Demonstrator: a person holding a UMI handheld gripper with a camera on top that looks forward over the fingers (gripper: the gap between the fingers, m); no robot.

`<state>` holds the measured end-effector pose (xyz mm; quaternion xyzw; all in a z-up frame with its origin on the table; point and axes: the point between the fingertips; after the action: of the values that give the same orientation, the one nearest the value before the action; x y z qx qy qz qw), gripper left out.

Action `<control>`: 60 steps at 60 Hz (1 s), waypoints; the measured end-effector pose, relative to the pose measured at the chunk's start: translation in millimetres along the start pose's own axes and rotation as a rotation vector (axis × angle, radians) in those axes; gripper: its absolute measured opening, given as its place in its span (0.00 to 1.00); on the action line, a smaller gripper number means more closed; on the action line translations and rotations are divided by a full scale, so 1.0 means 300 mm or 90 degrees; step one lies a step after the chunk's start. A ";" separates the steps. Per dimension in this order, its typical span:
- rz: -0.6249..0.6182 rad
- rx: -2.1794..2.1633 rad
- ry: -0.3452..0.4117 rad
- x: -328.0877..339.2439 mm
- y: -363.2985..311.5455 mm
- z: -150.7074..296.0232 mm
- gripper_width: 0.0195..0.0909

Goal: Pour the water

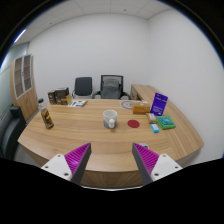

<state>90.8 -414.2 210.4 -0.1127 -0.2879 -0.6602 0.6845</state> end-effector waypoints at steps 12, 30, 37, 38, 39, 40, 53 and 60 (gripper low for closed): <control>0.002 0.006 -0.004 -0.036 -0.047 -0.002 0.92; 0.012 0.022 -0.013 -0.092 -0.359 0.042 0.92; 0.021 0.019 -0.015 -0.148 -0.581 0.085 0.92; 0.020 0.020 -0.014 -0.158 -0.612 0.094 0.92; 0.019 0.020 -0.015 -0.168 -0.646 0.101 0.92; 0.018 0.021 -0.016 -0.178 -0.681 0.108 0.92; 0.033 0.005 0.005 -0.359 -1.166 0.250 0.91; 0.029 -0.007 0.033 -0.502 -1.335 0.342 0.92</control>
<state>-316.9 -274.2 121.3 -0.1060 -0.2639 -0.6488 0.7059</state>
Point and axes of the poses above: the point between the fingertips, and its own axes, seen from behind it with the camera up: y to the right, z up, x backward, against the way the camera looks, and after that the axes turned 13 degrees about x, right-handed
